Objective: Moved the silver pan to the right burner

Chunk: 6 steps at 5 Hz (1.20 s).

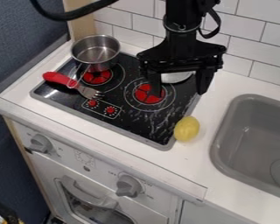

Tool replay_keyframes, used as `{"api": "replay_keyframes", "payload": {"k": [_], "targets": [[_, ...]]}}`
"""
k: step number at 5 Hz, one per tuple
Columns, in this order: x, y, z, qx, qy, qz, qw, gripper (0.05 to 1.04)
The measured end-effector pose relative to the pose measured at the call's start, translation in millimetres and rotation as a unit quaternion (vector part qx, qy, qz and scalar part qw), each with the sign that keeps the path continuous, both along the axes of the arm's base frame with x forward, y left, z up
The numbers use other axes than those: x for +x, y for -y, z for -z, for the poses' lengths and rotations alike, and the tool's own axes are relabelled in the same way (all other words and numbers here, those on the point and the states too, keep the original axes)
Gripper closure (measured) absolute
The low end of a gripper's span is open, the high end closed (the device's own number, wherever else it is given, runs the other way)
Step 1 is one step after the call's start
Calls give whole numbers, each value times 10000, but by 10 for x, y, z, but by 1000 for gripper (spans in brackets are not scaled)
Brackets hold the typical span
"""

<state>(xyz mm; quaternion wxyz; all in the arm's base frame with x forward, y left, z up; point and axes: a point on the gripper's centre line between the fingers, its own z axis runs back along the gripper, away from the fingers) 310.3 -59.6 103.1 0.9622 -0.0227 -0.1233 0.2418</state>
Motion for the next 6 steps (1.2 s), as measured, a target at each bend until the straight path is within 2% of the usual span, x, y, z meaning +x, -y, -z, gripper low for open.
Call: {"api": "replay_keyframes", "payload": {"k": [1, 3, 4, 5, 6], "targets": [[-11, 2, 81, 33, -127, 23, 9999, 83], [64, -516, 82, 292, -99, 256, 9992, 83], [211, -790, 136, 373, -117, 252, 9989, 83], [468, -1099, 220, 736, -245, 266, 9966, 83], [695, -1294, 265, 868, -351, 317, 9951, 83]]}}
